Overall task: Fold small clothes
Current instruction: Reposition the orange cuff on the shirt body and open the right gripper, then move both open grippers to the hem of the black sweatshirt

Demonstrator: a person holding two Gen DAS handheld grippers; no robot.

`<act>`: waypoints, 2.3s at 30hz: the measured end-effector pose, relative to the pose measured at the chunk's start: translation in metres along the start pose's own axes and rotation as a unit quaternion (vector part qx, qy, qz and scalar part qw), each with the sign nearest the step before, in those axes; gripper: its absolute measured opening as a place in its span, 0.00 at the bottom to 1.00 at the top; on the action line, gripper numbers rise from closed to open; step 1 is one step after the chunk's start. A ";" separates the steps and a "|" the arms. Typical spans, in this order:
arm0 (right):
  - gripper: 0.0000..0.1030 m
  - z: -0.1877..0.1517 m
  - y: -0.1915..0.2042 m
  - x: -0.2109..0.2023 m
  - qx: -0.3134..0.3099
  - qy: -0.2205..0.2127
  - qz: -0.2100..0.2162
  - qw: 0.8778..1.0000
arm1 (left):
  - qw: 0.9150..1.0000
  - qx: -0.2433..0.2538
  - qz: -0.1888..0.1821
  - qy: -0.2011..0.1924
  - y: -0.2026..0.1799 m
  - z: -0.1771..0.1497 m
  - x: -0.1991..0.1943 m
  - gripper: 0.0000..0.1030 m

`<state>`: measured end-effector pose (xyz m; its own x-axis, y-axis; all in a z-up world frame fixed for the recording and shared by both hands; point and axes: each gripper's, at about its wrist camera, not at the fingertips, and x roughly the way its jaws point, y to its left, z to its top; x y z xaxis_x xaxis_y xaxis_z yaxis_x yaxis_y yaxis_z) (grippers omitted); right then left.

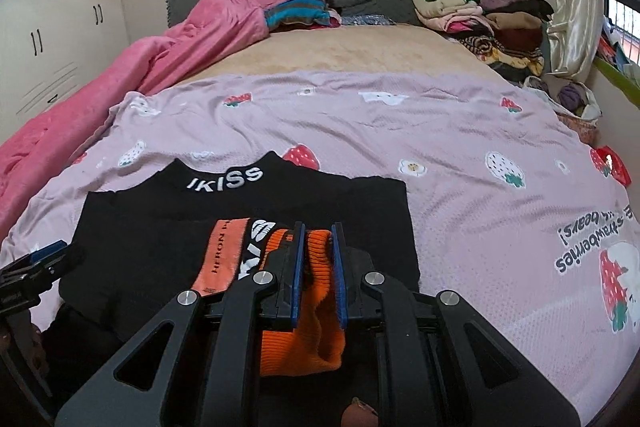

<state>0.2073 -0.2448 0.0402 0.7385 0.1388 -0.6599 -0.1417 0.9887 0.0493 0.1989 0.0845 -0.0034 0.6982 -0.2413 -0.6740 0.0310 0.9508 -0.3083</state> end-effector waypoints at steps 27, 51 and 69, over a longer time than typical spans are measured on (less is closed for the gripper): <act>0.24 -0.028 0.057 0.000 -0.047 0.058 0.065 0.995 | 0.993 0.038 -0.026 0.110 -0.012 -0.021 0.032 0.18; 0.42 -0.047 0.058 0.028 -0.055 0.119 0.041 0.991 | 0.992 0.035 -0.031 0.113 -0.012 -0.021 0.029 0.18; 0.59 -0.047 0.047 -0.001 -0.018 0.089 0.051 0.995 | 0.994 0.047 -0.027 0.096 -0.021 -0.018 0.016 0.37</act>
<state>0.1692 -0.2007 0.0078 0.5908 0.2233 -0.7753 -0.2369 0.9666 0.0979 0.1962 0.0571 -0.0200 0.5445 -0.3167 -0.7767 0.1378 0.9472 -0.2896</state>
